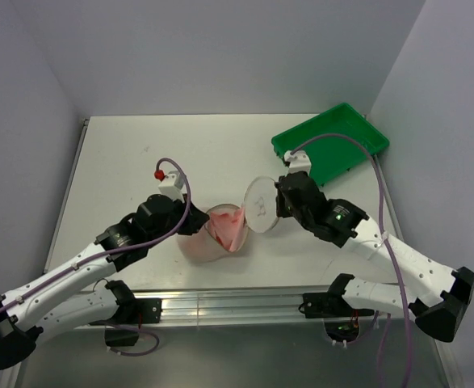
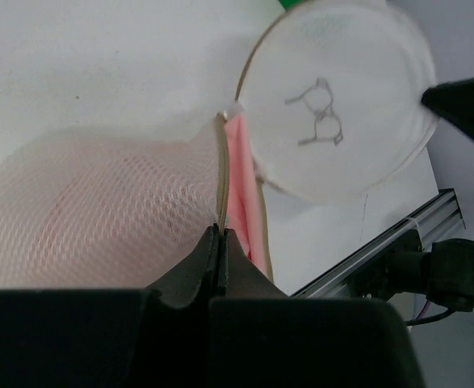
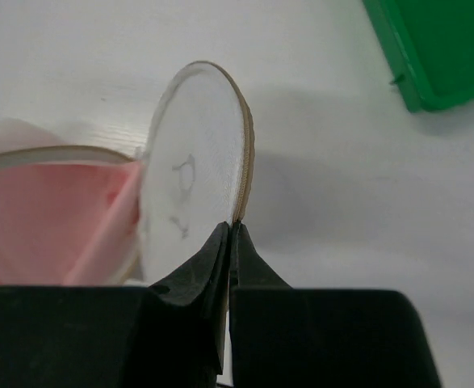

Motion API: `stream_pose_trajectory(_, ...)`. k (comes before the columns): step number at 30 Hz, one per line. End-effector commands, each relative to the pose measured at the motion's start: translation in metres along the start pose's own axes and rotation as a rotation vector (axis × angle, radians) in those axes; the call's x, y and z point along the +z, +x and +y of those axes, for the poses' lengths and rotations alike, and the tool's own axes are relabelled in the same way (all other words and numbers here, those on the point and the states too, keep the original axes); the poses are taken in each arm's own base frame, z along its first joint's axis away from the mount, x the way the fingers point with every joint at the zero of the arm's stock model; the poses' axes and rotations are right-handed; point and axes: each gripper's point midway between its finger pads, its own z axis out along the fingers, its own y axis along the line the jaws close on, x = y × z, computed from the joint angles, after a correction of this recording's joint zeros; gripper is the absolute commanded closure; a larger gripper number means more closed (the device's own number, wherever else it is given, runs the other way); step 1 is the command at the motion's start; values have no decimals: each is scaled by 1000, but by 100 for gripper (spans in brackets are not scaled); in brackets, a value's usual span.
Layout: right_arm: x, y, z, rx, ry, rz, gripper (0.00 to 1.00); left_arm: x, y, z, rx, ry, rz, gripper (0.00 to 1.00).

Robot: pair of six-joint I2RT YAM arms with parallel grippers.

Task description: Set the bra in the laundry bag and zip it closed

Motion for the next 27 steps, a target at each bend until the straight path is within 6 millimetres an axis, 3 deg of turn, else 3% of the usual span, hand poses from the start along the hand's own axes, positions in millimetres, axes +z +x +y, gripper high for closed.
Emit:
stream_pose_trajectory(1, -21, -29, -35, 21, 146, -117, 100, -6, -25, -21, -19, 74, -90, 100)
stream_pose_trajectory(5, -18, -36, 6, -32, 39, -98, 100, 15, -10, -30, -27, 133, -42, 100)
stream_pose_trajectory(6, -9, -23, 29, -100, 27, -64, 100, 22, -9, -32, -35, 145, -43, 100)
stream_pose_trajectory(8, -7, -22, 52, -125, 19, -52, 100, 27, -1, -30, -44, 145, -22, 100)
stream_pose_trajectory(9, -2, -10, 70, -163, -4, -23, 100, 30, -4, -34, -48, 167, -43, 100)
stream_pose_trajectory(12, -2, -2, 97, -135, -93, -9, 100, 34, 0, -30, -49, 158, -40, 100)
stream_pose_trajectory(15, -2, 8, 115, -64, -180, -3, 100, 37, 3, -26, -53, 155, -48, 100)
stream_pose_trajectory(17, 2, 26, 136, 5, -279, 31, 100, 39, 5, -24, -70, 159, -58, 100)
stream_pose_trajectory(22, 8, 58, 163, 126, -410, 107, 95, 36, 9, -14, -88, 145, -81, 100)
stream_pose_trajectory(25, -3, 58, 189, 166, -543, 140, 93, 37, 12, -4, -95, 131, -100, 100)
stream_pose_trajectory(26, -7, 66, 192, 151, -558, 170, 91, 38, 17, 4, -98, 113, -98, 100)
stream_pose_trajectory(27, -6, 72, 192, 140, -551, 186, 81, 38, 13, 6, -105, 116, -117, 100)
